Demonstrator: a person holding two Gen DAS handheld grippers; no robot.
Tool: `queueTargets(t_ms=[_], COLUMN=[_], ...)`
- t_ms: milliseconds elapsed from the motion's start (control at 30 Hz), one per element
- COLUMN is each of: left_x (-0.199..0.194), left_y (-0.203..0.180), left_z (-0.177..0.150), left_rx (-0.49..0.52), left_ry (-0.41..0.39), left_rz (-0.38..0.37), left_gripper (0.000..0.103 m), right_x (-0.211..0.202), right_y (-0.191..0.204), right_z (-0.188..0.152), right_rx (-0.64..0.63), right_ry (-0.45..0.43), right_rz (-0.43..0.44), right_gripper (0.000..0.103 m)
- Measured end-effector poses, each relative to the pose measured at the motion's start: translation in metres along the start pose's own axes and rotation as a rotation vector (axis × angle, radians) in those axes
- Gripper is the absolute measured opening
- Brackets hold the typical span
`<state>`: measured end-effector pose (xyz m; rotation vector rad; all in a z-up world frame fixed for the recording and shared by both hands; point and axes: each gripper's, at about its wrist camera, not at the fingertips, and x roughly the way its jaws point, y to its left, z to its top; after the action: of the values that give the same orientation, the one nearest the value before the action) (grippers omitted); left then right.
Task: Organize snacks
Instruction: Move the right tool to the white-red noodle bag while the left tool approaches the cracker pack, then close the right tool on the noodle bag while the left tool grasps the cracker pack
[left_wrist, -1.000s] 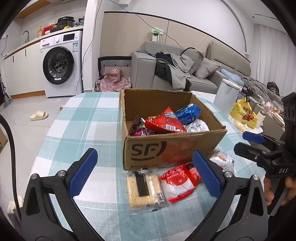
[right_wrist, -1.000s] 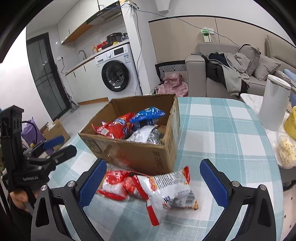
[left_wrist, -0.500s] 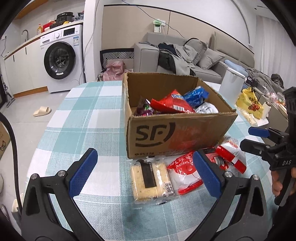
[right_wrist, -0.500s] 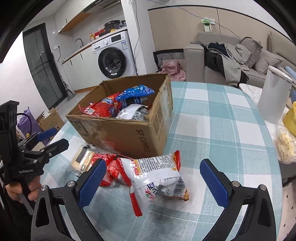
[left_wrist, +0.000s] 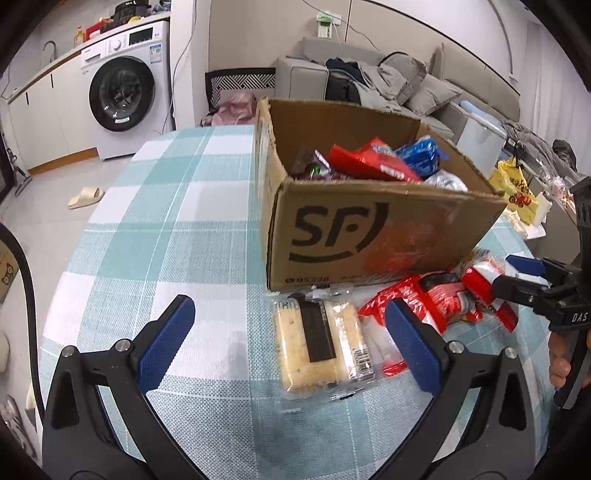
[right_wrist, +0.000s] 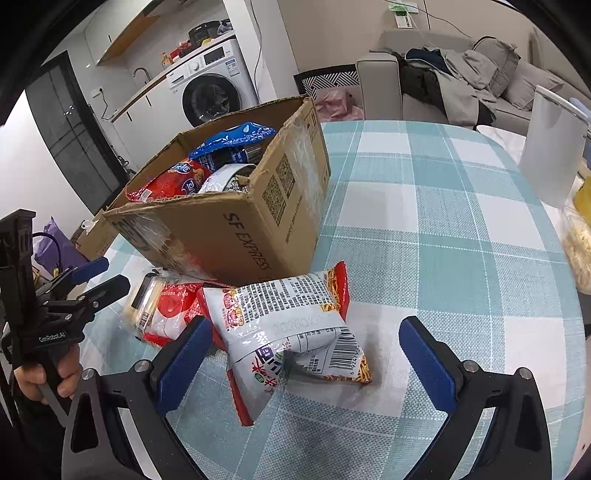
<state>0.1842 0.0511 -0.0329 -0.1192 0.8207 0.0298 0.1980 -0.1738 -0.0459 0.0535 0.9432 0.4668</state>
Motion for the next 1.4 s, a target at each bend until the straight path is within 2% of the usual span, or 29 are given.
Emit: queueTargets(t_ms=[367,533,667,900,1067,1233,1333,1400], left_x=[0.024,0.036,0.043,0.047,0.043,0.044,0.047,0.048], left_y=[-0.007,-0.003,0.003,0.009,0.007,0.006,0.005,0.005], left_z=[-0.01,-0.011,-0.011,-0.011,-0.014,-0.015,-0.016,-0.016], left_rx=[0.067,0.062,0.038,0.04,0.042,0.033,0.034,0.041], left_ry=[0.07,0.098,0.118,0.121,0.124,0.131,0.145,0.148], left_rz=[0.018,0.041,0.029,0.033,0.035,0.024,0.018,0.019], left_gripper=[0.103,0.103,0.103,0.103,0.103,0.103,0.103,0.103], right_x=[0.011,0.015,0.016,0.016,0.01,0.013,0.017,0.02], right_y=[0.0,0.001,0.005,0.01,0.015,0.007,0.002,-0.001], right_z=[-0.004,-0.005,-0.006,-0.008,-0.009,-0.007,-0.006,-0.005], right_rx=[0.006,0.002,-0.008,-0.028,-0.057,-0.013,0.016,0.031], right_ry=[0.033,0.042,0.046,0.047,0.046,0.032,0.033,0.036], right_rz=[0.029,0.051,0.074,0.101,0.158,0.143,0.133,0.135], right_gripper=[0.102,0.102,0.102,0.102,0.102,0.102,0.098,0.088])
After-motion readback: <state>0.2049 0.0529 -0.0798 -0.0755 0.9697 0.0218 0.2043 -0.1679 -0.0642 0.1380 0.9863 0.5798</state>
